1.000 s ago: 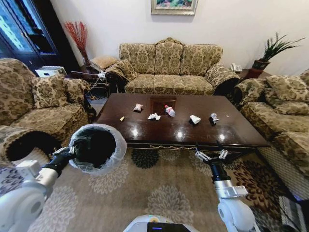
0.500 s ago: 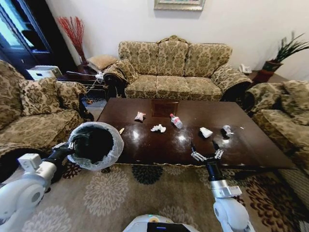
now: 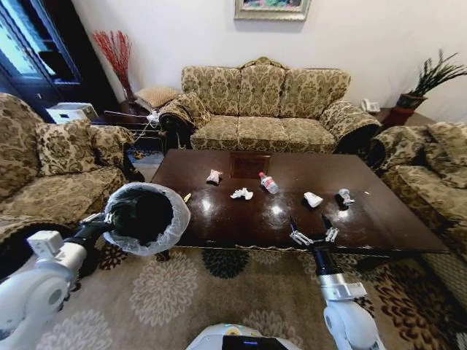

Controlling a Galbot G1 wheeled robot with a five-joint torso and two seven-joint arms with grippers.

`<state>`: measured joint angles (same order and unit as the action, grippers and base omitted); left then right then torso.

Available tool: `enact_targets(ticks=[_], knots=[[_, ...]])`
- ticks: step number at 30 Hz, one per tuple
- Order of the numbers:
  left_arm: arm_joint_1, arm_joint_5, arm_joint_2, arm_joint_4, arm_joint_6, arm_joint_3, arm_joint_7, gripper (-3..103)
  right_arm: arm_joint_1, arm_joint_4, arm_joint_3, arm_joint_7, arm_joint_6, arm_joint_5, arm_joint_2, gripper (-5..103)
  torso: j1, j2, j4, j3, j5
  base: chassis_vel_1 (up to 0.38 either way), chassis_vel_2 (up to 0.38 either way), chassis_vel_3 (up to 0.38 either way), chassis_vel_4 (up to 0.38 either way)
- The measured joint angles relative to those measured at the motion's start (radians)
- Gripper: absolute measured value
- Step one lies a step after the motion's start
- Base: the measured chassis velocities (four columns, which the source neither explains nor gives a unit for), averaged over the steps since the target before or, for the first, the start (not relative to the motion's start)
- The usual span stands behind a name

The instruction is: Move to the front of the table and place the trash on the table into the trash bin.

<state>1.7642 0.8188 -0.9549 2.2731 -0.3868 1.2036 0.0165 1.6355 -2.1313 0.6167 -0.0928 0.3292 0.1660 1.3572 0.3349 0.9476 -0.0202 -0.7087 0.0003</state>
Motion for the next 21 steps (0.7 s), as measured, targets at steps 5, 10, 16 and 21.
enact_targets(ticks=[5,10,16,21], knots=[[0.000,0.000,-0.005,0.003,0.003,0.000,-0.001,1,0.000,-0.001,-0.003,0.004,0.000,-0.002,0.000,100,0.000,0.000,-0.0003,0.000,-0.0001,0.259,0.246,-0.261,-0.256],[-0.003,0.001,-0.005,0.005,0.009,-0.001,-0.001,1,-0.014,-0.001,-0.016,0.016,-0.022,0.006,-0.004,100,0.000,0.000,-0.0002,0.000,-0.0003,0.308,0.274,-0.291,-0.263],[-0.003,0.012,-0.003,0.011,0.012,0.009,0.000,1,-0.039,-0.004,-0.052,0.027,-0.045,0.013,0.003,100,0.000,0.000,-0.0004,0.000,-0.0009,0.191,0.159,-0.154,-0.173],[-0.003,0.013,-0.007,0.015,0.014,0.007,-0.002,1,-0.033,-0.006,-0.056,-0.017,-0.055,0.013,0.010,100,0.000,0.000,-0.0004,0.000,0.0006,0.000,0.000,0.000,0.000]])
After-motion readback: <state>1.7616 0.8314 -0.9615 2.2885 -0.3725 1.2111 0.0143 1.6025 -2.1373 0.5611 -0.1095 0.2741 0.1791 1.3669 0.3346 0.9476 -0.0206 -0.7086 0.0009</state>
